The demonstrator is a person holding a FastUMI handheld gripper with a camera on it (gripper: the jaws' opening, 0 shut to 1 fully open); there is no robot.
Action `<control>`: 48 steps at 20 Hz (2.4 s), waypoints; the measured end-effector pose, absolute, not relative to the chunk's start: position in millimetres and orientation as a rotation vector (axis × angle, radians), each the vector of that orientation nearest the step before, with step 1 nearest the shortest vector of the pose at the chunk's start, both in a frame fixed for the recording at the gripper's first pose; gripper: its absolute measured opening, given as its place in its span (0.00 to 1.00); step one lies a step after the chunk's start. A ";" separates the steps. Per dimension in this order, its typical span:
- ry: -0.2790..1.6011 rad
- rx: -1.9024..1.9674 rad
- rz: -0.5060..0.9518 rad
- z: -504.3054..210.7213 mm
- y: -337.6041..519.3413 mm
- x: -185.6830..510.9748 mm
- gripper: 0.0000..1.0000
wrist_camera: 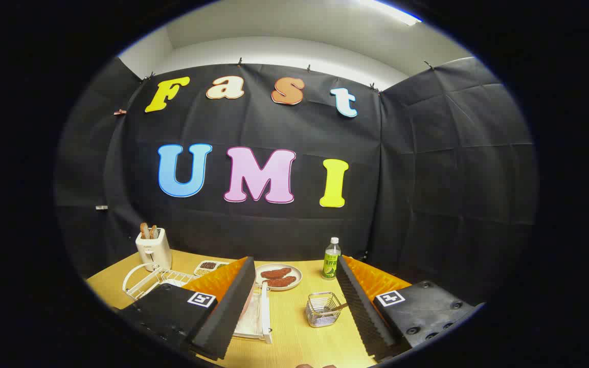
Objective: Take the plate from the dish rack, then take the spoon from the basket and place it into the plate.
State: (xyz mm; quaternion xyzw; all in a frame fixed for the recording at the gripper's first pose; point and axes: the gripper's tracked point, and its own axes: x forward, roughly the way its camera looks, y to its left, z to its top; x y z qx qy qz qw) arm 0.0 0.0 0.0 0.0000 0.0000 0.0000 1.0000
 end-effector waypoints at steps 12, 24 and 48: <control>0.030 0.009 -0.010 -5.3 -5.6 -8.3 0.97; 0.039 0.007 0.002 -6.0 -5.3 -6.3 0.97; 0.378 -0.062 0.121 -54.0 67.0 103.0 0.98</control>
